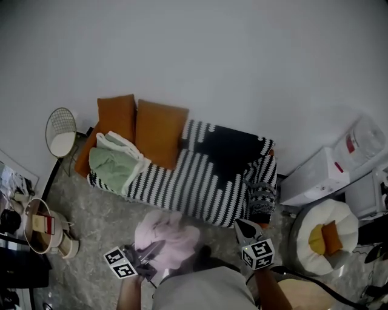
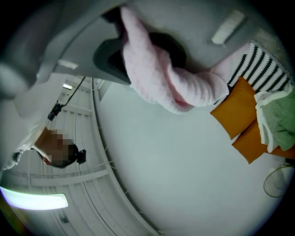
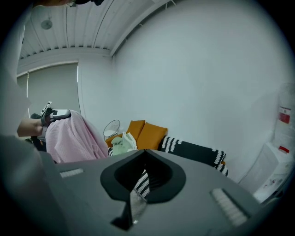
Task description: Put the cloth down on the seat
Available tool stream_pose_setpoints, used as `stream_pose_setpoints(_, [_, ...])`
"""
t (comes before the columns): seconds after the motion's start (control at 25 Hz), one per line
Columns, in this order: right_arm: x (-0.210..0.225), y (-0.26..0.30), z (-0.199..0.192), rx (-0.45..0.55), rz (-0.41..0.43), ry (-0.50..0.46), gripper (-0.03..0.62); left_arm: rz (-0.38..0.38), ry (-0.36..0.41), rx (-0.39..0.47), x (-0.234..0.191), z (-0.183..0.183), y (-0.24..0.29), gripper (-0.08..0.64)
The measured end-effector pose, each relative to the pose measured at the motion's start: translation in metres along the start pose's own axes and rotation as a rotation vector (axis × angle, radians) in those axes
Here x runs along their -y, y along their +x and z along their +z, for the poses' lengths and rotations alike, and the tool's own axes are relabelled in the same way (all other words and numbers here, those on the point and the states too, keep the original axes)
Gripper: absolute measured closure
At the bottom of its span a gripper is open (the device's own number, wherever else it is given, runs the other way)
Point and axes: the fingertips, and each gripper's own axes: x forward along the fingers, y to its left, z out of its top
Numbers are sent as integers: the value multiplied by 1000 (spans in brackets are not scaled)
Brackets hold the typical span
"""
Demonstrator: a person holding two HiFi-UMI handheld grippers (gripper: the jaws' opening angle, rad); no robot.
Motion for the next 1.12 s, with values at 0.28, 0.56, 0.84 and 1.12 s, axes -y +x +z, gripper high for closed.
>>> stream_pose_setpoints(0.28, [54,8,13,18,37,-27,588,31,12,48,-3,5,55,492])
stream_pose_setpoints(0.56, [92,8,10,15,48,-36,588,4,19,90,2,10,99,492])
stream_pose_setpoints(0.84, [120,9,4,10,28,2,588,-24,20,66,6,10,135,492])
stream_pose_setpoints(1.12, [135,22,-1,-2,1,35,588,-48,9,-4,-12,7,160,492])
